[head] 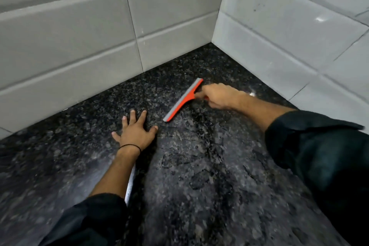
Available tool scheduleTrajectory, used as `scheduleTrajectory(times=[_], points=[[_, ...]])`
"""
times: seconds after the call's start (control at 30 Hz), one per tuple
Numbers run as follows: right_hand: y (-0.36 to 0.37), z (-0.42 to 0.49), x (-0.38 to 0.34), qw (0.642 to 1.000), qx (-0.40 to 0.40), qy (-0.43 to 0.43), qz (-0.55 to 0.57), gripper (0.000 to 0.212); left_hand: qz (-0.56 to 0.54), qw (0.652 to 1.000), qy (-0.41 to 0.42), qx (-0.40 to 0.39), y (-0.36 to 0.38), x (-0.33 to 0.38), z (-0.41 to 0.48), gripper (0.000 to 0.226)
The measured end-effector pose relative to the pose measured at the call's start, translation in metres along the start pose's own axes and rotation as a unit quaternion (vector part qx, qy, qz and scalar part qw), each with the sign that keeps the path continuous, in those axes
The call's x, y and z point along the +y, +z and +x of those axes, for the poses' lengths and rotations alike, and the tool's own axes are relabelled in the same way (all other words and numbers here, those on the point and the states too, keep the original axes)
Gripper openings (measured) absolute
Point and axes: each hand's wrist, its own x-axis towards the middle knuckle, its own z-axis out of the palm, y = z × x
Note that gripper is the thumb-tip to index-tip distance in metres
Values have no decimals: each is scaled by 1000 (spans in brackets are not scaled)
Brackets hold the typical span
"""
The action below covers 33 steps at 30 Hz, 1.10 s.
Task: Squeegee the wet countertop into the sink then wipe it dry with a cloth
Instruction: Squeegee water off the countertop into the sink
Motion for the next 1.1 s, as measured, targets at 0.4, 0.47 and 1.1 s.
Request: scheduleTrajectory(times=[0.4,0.47,1.1], points=[[65,-181,99,995,-22,56,-82,66,-64,991,59,98,13,-7,-77,61],[58,-184,100,992,-27,68,-98,66,-56,992,36,108,19,-23,-101,62],[13,14,-234,969,127,-182,-112,43,-51,990,-103,87,50,-91,-156,96]])
